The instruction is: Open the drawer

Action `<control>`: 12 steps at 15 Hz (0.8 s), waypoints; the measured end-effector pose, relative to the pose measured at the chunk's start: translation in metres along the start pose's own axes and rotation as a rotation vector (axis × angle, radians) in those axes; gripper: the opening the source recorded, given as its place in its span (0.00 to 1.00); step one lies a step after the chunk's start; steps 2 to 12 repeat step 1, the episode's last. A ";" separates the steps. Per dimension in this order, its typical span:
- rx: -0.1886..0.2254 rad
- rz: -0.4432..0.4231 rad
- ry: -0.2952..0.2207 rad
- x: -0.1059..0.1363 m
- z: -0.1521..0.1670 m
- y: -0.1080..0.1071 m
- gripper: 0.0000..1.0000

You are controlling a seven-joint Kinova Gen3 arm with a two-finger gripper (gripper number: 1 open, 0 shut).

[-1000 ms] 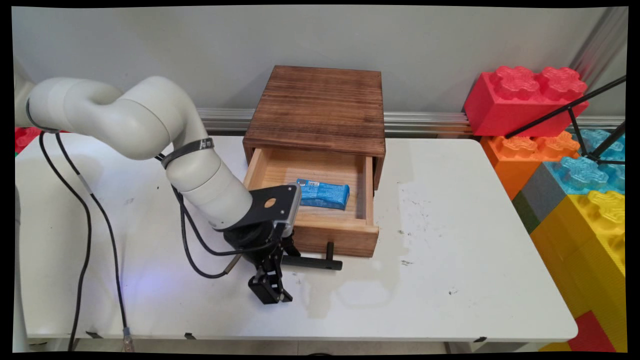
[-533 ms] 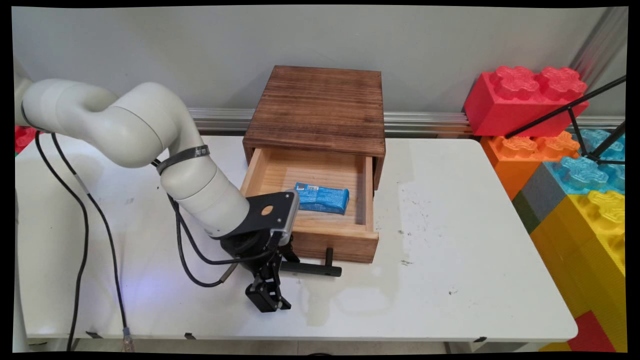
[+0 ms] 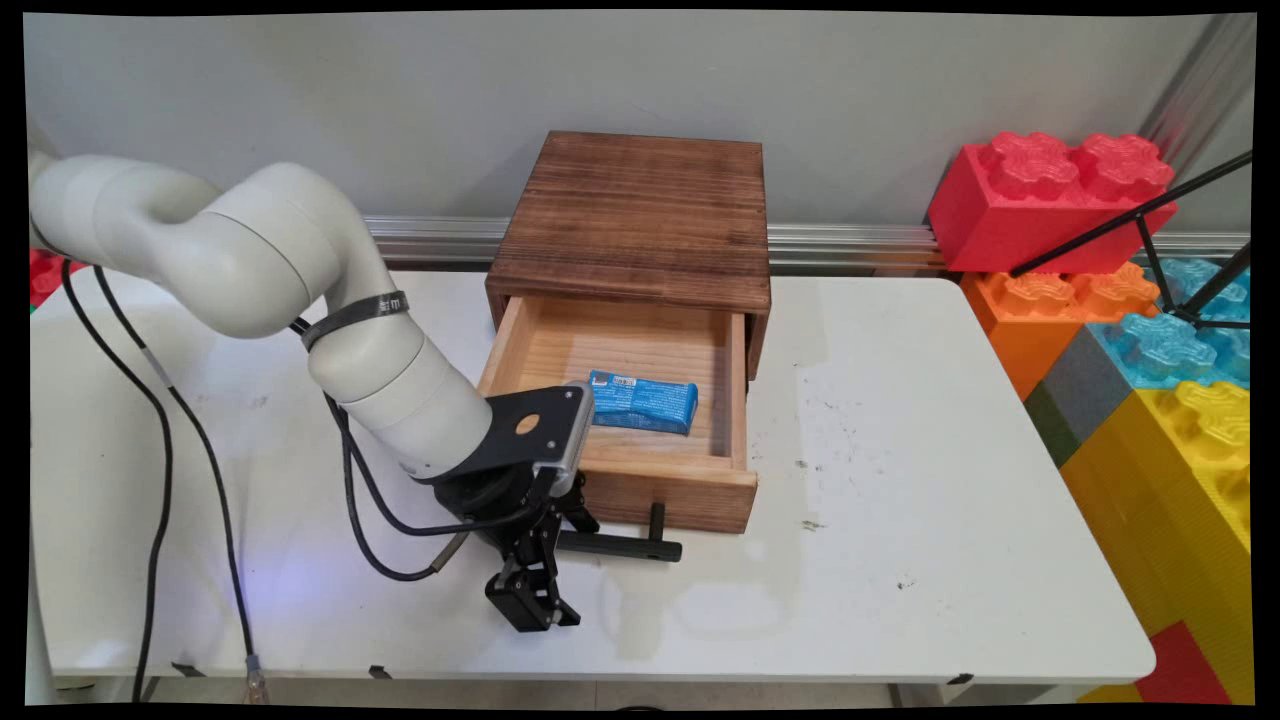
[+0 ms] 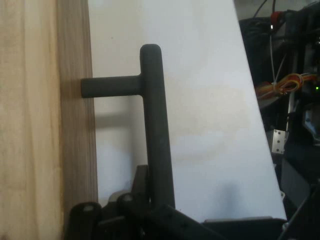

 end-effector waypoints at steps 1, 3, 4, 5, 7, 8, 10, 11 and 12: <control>-0.001 0.001 0.003 0.001 -0.002 0.001 1.00; -0.001 0.001 0.003 0.001 -0.002 0.001 1.00; -0.001 0.001 0.003 0.001 -0.002 0.001 1.00; -0.001 0.001 0.003 0.001 -0.002 0.001 1.00; -0.001 0.001 0.003 0.001 -0.002 0.001 1.00; -0.001 0.001 0.003 0.001 -0.002 0.001 1.00; -0.001 0.001 0.003 0.001 -0.002 0.001 1.00; -0.001 0.001 0.003 0.001 -0.002 0.001 1.00; -0.001 0.001 0.003 0.001 -0.002 0.001 1.00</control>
